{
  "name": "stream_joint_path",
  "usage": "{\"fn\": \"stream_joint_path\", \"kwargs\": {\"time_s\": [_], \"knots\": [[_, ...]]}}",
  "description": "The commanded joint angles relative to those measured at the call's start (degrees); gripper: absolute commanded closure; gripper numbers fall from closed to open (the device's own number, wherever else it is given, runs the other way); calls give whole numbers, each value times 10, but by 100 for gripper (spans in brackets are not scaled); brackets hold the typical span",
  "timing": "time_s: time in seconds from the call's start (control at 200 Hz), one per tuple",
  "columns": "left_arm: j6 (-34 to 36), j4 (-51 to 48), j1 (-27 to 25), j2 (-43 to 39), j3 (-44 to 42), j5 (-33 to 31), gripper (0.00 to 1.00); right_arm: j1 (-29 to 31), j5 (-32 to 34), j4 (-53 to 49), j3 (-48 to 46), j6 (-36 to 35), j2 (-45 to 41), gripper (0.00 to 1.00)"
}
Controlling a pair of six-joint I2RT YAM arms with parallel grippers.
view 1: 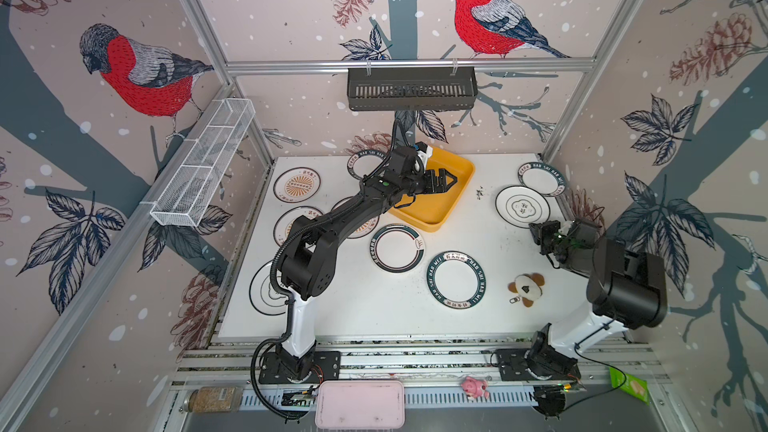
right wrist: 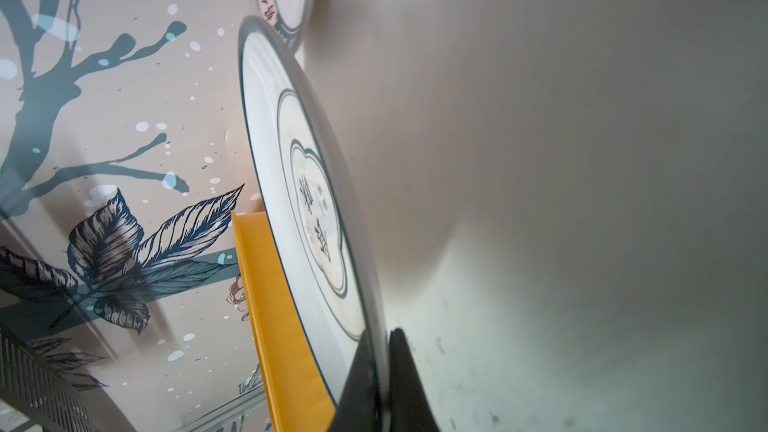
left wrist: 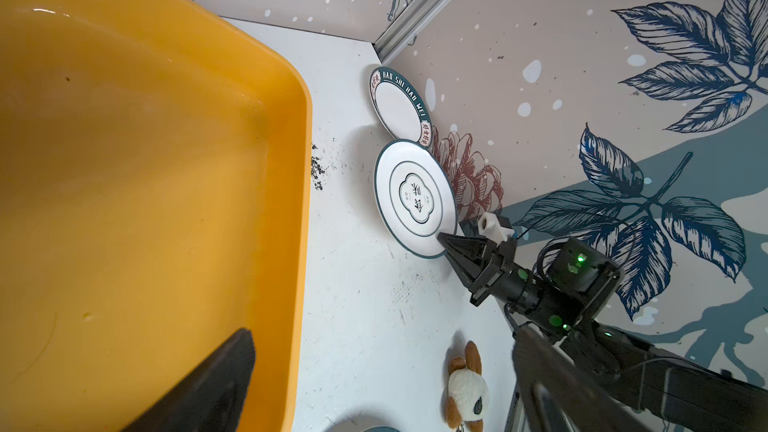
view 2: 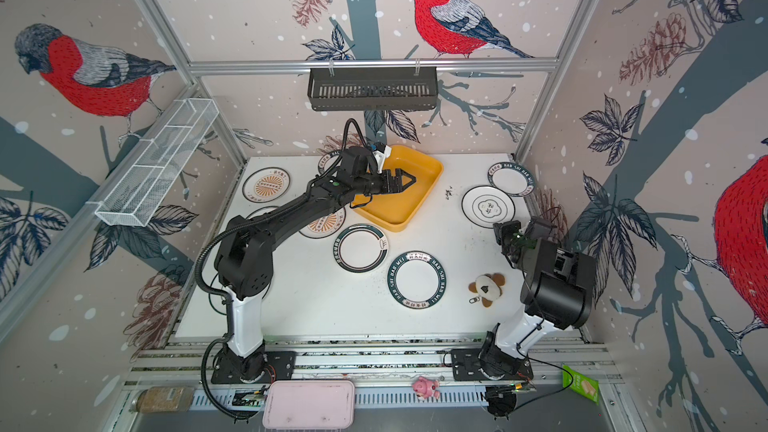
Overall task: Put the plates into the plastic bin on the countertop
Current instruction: 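Grasp the rim of the white cloud-logo plate with the right gripper and tilt it up, then lift the plate toward the left gripper while the left gripper closes on its rim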
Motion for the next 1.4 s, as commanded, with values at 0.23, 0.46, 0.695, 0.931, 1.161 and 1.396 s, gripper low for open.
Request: {"fn": "stream_joint_path", "kwargs": {"time_s": [0.23,0.46,0.695,0.931,1.161,1.396], "knots": [[-28,42,33,15,27,102,3,95,-2,-179,64,-100,-160,96],[-17,24,42,27,50,156,6,209,9,-135,92,-34,-189,96],[-25,40,42,26,32,162,14,260,-22,-85,114,0,-164,96],[-32,43,42,24,22,154,37,271,-35,-93,135,-4,-148,96],[-86,108,42,12,-23,163,84,273,-43,-96,129,-11,-144,97],[-125,73,50,20,-12,131,100,278,-18,-69,108,-4,-146,86]]}}
